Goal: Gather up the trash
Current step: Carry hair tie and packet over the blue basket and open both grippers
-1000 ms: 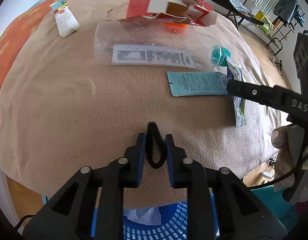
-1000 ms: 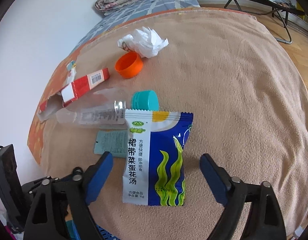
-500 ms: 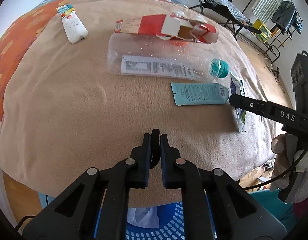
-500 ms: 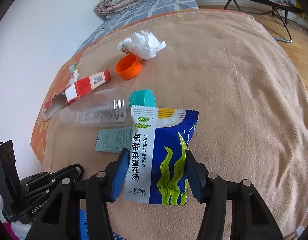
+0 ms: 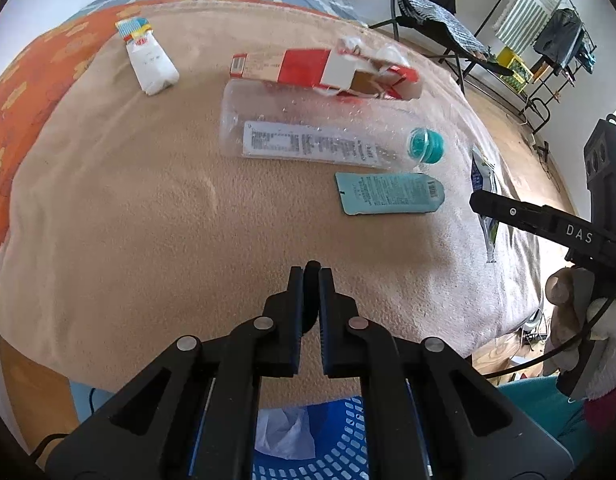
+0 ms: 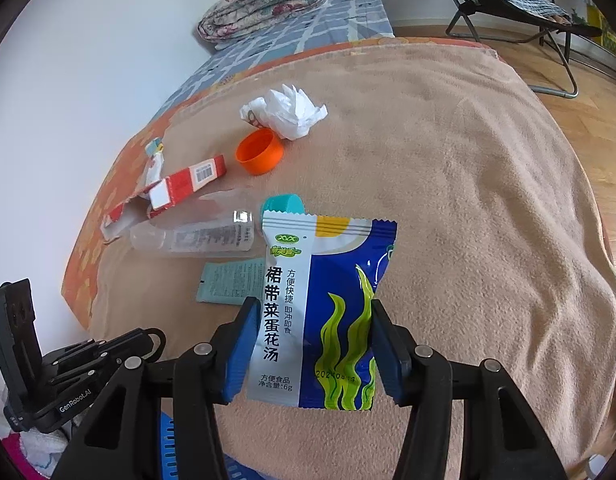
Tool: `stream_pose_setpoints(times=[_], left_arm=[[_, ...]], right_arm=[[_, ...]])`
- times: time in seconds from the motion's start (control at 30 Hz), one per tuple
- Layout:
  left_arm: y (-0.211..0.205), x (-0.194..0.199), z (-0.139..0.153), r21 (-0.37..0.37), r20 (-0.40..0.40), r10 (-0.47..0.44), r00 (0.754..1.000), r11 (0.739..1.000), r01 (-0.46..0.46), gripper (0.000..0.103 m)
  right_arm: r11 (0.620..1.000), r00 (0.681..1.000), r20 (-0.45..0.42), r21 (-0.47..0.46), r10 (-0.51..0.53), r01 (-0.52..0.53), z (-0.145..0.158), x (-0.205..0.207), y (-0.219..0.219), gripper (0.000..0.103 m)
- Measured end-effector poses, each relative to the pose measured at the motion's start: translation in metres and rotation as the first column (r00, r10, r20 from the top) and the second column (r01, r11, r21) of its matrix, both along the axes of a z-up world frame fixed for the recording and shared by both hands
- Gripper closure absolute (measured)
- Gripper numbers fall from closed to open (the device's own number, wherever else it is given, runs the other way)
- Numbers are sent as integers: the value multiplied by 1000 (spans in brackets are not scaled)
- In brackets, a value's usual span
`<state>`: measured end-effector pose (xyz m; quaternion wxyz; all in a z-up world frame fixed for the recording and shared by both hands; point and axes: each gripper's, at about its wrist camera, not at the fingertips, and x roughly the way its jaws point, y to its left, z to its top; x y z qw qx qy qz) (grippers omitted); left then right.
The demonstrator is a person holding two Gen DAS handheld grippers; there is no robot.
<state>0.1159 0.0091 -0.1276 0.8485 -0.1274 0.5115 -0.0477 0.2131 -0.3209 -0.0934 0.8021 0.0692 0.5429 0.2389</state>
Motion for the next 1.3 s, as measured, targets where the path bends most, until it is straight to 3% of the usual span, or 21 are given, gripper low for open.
stream_pose_setpoints(times=[0.57,0.77,1.1,1.3], left_arm=[[2,-67,43,-30,104,-37,994,999,41,98],[-1,-88,37,-41,90,-54,994,997,58,98],[0,-123,8,-80,21,-41,999,996,43,98],[-2,-136,-11,-84,-29,-38,999,996,36,98]], right_arm=[[990,987,127,80,103,-114,62,-69,-8,47],[979,970,161,66,179,-192,67,-104,0,47],[950,953,117,107,279,-292,52,-160,9,47],[936,938,87,81,336,-343,34,-184,16,47]])
